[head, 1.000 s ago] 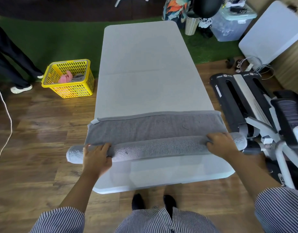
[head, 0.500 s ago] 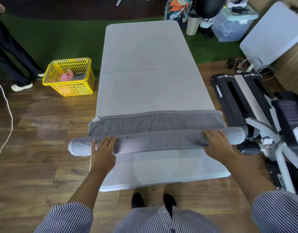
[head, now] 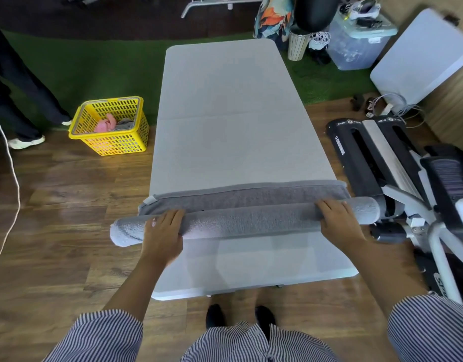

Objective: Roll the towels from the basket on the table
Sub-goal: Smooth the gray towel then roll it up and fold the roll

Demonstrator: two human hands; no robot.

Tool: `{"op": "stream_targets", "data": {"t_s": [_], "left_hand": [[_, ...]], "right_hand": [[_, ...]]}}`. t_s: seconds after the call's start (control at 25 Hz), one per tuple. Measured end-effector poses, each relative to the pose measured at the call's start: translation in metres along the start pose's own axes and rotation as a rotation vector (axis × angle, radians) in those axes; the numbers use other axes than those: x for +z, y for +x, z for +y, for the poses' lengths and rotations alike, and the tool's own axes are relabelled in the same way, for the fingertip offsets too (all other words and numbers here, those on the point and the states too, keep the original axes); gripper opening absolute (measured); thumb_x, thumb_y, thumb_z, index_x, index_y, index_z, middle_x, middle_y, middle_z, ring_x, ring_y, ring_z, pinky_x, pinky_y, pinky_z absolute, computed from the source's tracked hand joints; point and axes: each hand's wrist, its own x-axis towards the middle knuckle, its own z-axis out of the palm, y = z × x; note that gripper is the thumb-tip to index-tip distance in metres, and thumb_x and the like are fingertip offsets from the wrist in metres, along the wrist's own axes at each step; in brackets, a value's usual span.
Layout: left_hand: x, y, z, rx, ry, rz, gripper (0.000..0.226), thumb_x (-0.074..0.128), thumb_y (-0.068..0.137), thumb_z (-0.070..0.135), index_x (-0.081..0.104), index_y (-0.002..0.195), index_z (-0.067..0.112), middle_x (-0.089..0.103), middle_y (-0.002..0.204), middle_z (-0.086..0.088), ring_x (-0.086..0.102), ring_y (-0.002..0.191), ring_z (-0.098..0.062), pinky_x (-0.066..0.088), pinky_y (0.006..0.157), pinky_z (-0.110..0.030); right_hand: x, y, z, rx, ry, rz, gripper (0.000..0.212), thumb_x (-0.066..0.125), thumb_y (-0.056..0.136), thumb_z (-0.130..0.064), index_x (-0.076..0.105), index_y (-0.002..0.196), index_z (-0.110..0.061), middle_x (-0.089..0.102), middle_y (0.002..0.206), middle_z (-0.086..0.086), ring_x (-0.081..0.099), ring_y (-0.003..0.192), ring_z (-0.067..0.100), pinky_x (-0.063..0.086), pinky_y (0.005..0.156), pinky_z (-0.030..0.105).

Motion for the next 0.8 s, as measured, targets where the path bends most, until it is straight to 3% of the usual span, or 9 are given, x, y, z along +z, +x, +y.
{"op": "stream_targets", "data": {"t_s": [0.16, 0.24, 0.36, 0.48, 0.64, 0.8], "left_hand": [[0.003, -0.007, 0.011, -0.044, -0.091, -0.072, 0.039, 0.061, 0.065, 0.023, 0.065, 0.103, 0.015, 0.067, 0.1, 0.0, 0.064, 0.094, -0.024, 0.045, 0.087, -0.05], [0.002, -0.003, 0.015, -0.106, -0.132, -0.064, 0.038, 0.052, 0.07, 0.034, 0.065, 0.1, 0.015, 0.065, 0.097, 0.001, 0.062, 0.092, -0.022, 0.041, 0.089, -0.048], [0.002, 0.009, 0.021, -0.247, -0.27, -0.106, 0.042, 0.046, 0.081, 0.043, 0.064, 0.112, 0.021, 0.064, 0.112, 0.003, 0.058, 0.105, -0.02, 0.031, 0.1, -0.043], [0.004, 0.02, 0.028, -0.318, -0.34, -0.155, 0.032, 0.048, 0.093, 0.046, 0.065, 0.115, 0.03, 0.063, 0.119, 0.009, 0.054, 0.114, -0.014, 0.023, 0.104, -0.039], [0.005, 0.025, 0.041, -0.399, -0.342, -0.126, 0.025, 0.052, 0.092, 0.046, 0.069, 0.107, 0.035, 0.066, 0.115, 0.012, 0.056, 0.11, -0.013, 0.022, 0.106, -0.04], [0.005, 0.019, 0.034, -0.195, -0.259, -0.216, 0.039, 0.038, 0.089, 0.053, 0.065, 0.109, 0.034, 0.065, 0.113, 0.014, 0.055, 0.108, -0.012, 0.03, 0.098, -0.037]], "right_hand": [[0.002, -0.009, 0.001, 0.021, 0.067, -0.134, 0.047, 0.055, 0.081, -0.013, 0.048, 0.128, -0.011, 0.053, 0.127, 0.008, 0.043, 0.123, 0.026, 0.007, 0.115, 0.044], [0.002, -0.011, -0.002, 0.034, 0.107, -0.14, 0.051, 0.061, 0.077, -0.017, 0.05, 0.126, -0.008, 0.054, 0.122, 0.009, 0.045, 0.119, 0.028, 0.005, 0.115, 0.046], [0.003, -0.011, -0.007, 0.078, 0.135, -0.142, 0.05, 0.064, 0.076, -0.017, 0.052, 0.123, -0.007, 0.055, 0.119, 0.01, 0.046, 0.116, 0.029, 0.004, 0.115, 0.048], [0.001, -0.01, -0.011, 0.104, 0.15, -0.149, 0.048, 0.064, 0.076, -0.017, 0.052, 0.122, -0.007, 0.055, 0.119, 0.01, 0.046, 0.115, 0.029, 0.003, 0.116, 0.047], [0.001, -0.012, -0.012, 0.103, 0.16, -0.121, 0.041, 0.065, 0.076, -0.016, 0.055, 0.115, -0.006, 0.057, 0.111, 0.01, 0.05, 0.107, 0.031, 0.004, 0.115, 0.048], [0.0, -0.009, -0.009, 0.09, 0.071, -0.121, 0.029, 0.062, 0.078, -0.019, 0.06, 0.106, -0.011, 0.062, 0.099, 0.007, 0.055, 0.095, 0.028, 0.019, 0.111, 0.045]]}}
